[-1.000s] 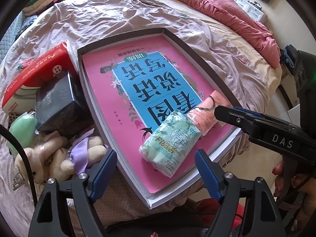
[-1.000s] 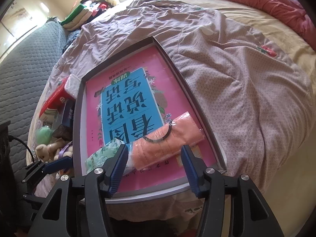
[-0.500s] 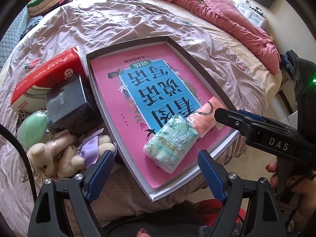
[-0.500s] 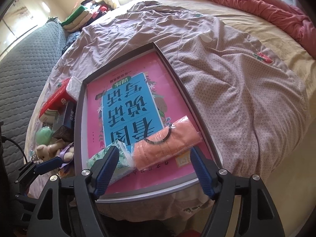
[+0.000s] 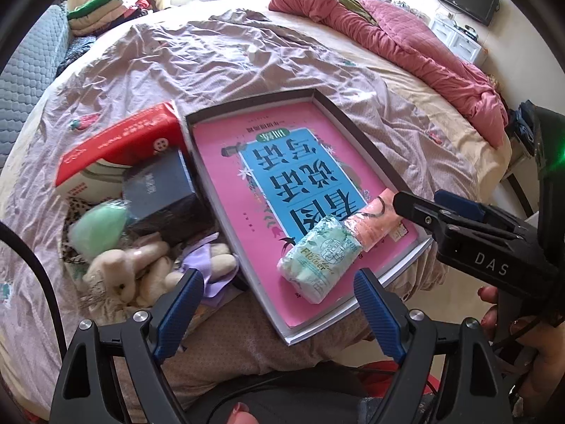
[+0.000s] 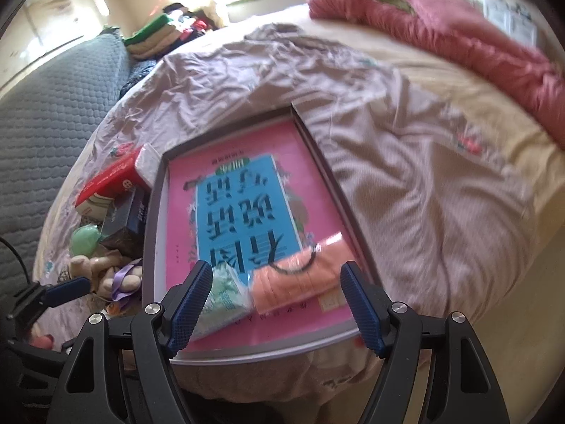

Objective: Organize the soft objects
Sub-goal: 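Open left tool releasing tissue pack while right tool opens and withdraws, then move left tool to mint-green bagged item while right tool reaches cream plush toy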

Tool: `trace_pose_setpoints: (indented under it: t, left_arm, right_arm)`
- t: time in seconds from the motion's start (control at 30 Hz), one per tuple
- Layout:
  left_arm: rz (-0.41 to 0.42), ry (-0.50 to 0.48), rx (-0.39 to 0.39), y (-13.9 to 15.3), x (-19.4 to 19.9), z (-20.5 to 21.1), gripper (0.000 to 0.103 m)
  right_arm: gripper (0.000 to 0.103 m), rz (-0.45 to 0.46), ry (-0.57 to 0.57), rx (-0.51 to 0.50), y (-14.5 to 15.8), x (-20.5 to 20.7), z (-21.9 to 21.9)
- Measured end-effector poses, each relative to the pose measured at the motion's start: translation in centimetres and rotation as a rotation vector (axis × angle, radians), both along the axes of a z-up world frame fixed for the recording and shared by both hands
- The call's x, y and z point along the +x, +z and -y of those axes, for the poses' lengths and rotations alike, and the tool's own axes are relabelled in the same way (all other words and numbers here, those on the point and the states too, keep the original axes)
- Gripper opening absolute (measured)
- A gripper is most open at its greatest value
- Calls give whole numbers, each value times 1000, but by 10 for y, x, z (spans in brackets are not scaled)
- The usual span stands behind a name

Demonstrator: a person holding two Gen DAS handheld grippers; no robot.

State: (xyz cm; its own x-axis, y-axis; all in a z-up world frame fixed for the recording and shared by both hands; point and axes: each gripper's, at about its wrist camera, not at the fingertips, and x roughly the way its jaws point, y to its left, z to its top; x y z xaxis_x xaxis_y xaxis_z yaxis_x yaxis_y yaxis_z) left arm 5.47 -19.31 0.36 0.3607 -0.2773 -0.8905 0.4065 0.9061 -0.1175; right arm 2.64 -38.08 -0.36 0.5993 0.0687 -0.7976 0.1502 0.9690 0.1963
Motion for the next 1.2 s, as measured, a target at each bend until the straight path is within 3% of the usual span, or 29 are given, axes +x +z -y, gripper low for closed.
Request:
trace_pose_setpoints:
  t: [0.33,0.67,1.2]
  left_arm:
    - [62,60,21,23,-8,-25,87]
    - [63,114,-8,31,-12,-51,87]
    - [93,201,-24,44,-18,-103,87]
  right_arm:
    - [78,49,70,-55,20,-1,-31]
    - [78,86,130,-96,38,-9,-56]
    - [78,126,198,-80,58,-16,-95]
